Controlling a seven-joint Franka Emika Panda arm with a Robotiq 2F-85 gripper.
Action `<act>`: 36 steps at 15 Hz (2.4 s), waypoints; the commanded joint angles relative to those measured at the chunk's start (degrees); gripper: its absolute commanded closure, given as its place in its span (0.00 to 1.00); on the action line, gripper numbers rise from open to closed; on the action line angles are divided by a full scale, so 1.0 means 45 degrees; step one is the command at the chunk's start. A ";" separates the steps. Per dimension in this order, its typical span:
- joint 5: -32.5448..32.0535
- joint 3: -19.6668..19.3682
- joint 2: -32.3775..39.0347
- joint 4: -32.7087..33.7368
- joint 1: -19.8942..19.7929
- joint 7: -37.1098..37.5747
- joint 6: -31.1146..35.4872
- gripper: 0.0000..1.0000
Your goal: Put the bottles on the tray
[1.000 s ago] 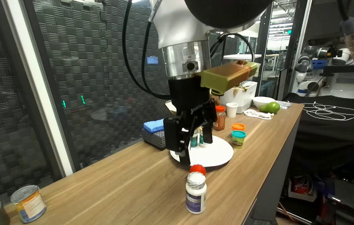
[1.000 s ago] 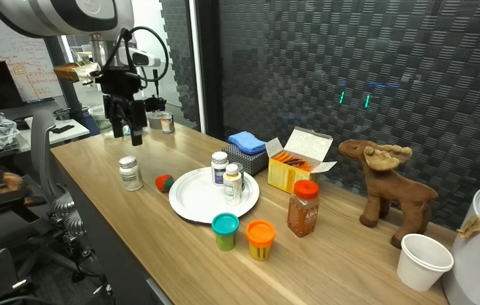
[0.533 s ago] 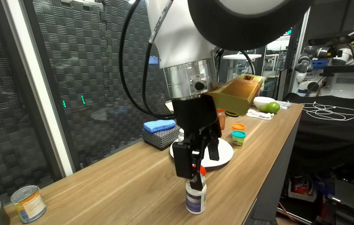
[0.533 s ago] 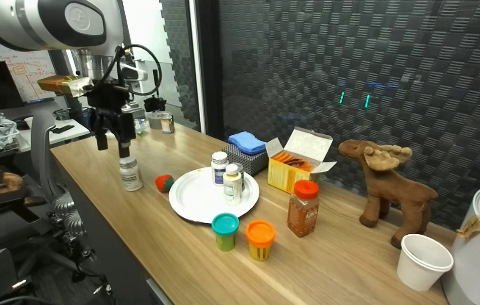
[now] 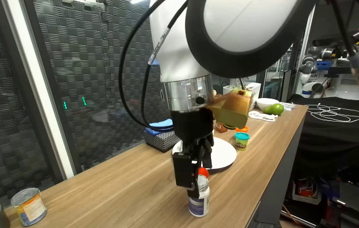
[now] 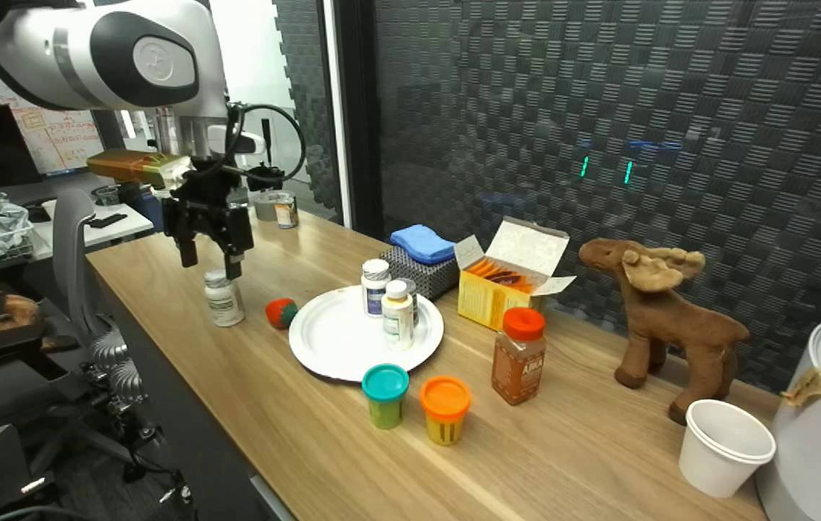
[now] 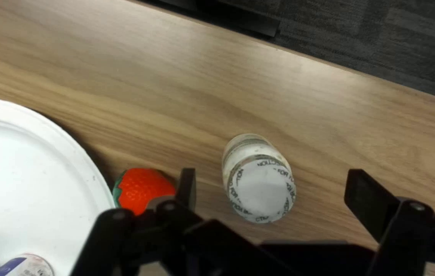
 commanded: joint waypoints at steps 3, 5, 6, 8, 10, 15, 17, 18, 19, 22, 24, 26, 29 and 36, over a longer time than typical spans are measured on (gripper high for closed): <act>0.0062 -0.0055 0.0101 0.0147 -0.0162 -0.0857 0.0163 0.00; 0.0095 -0.0048 0.0110 0.0158 -0.0190 -0.1045 0.0178 0.11; 0.0073 -0.0050 0.0121 0.0163 -0.0198 -0.1129 0.0191 0.19; 0.0051 -0.0053 0.0188 0.0218 -0.0212 -0.1290 0.0159 0.37; 0.0010 -0.0067 0.0277 0.0270 -0.0220 -0.1374 0.0157 0.58; -0.0032 -0.0064 0.0284 0.0308 -0.0200 -0.1406 0.0146 0.79; -0.0016 -0.0026 -0.0028 0.0237 -0.0159 -0.1334 0.0045 0.80; 0.0213 -0.0020 -0.0295 0.0222 -0.0182 -0.1155 -0.0139 0.80; 0.0247 -0.0049 -0.0575 0.0162 -0.0195 -0.0962 -0.0189 0.80; 0.0355 -0.0184 -0.1297 0.0055 -0.0355 -0.0671 -0.0014 0.80; 0.0510 -0.0348 -0.1635 0.0040 -0.0549 -0.0598 0.0070 0.80; 0.0572 -0.0600 -0.1843 0.0075 -0.0805 -0.0461 0.0112 0.80; 0.0762 -0.1034 -0.2064 0.0113 -0.1235 -0.0306 0.0372 0.80; 0.0295 -0.1687 -0.1691 0.0471 -0.1874 0.0230 0.0318 0.80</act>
